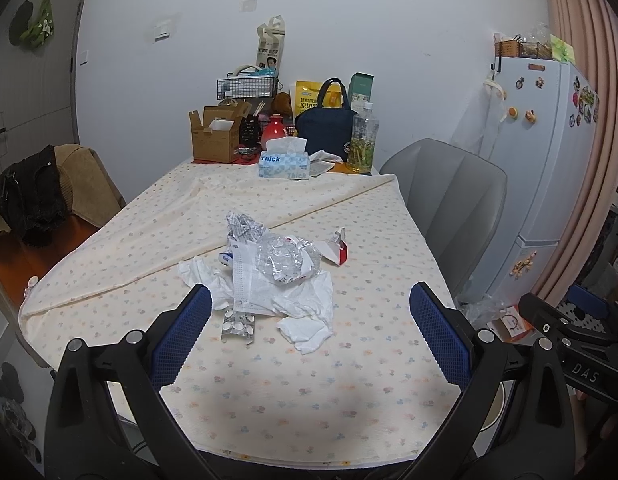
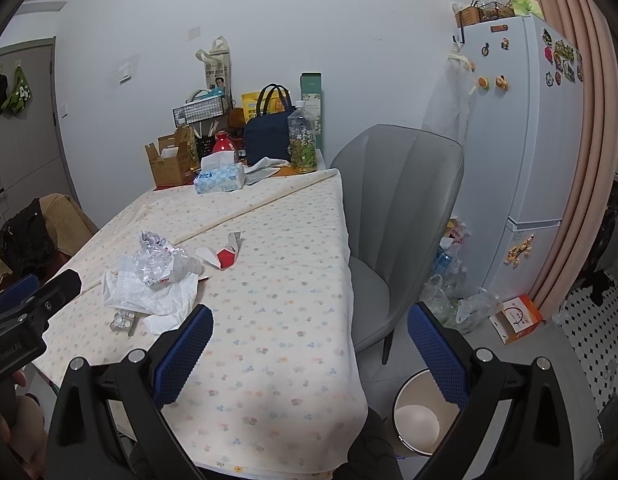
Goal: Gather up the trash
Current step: 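Reach the left gripper to the silver blister pack while the right gripper grasps the white tissue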
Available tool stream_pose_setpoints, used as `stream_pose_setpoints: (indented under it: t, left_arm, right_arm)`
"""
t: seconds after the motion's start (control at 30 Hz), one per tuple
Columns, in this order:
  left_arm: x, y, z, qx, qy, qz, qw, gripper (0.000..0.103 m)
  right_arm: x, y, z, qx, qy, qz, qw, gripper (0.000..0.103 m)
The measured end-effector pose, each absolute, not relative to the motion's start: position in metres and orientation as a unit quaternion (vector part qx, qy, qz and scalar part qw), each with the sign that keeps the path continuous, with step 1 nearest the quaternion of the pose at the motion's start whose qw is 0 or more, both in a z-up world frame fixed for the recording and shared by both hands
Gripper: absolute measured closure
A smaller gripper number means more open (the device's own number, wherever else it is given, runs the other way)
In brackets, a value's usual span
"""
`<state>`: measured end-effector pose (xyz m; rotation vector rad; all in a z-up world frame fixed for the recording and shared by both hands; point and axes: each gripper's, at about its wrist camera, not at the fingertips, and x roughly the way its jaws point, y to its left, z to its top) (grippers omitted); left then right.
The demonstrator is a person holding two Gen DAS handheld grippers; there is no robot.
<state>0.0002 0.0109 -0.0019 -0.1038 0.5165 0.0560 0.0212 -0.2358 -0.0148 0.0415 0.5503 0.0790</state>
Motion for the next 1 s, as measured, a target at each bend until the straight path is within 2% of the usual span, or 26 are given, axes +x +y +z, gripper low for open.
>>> stream_pose_setpoints:
  t: [0.43,0.73,0.87,1.0]
  left_arm:
    - [0.006,0.061,-0.020,-0.080,0.274,0.075,0.955,0.004]
    - [0.019,0.096,-0.050,-0.103,0.304,0.101,0.942,0.005]
    - [0.027,0.102,-0.063,-0.110,0.315,0.102,0.937,0.005]
    - [0.036,0.106,-0.078,-0.123,0.333,0.094,0.930,0.013]
  right_arm:
    - [0.049,-0.187,-0.024,0.014,0.288,0.127,0.949,0.008]
    - [0.083,-0.156,-0.053,0.024,0.338,0.183,0.923,0.026]
    - [0.094,-0.147,-0.064,0.028,0.353,0.201,0.914,0.030]
    - [0.103,-0.139,-0.074,0.030,0.367,0.216,0.904,0.035]
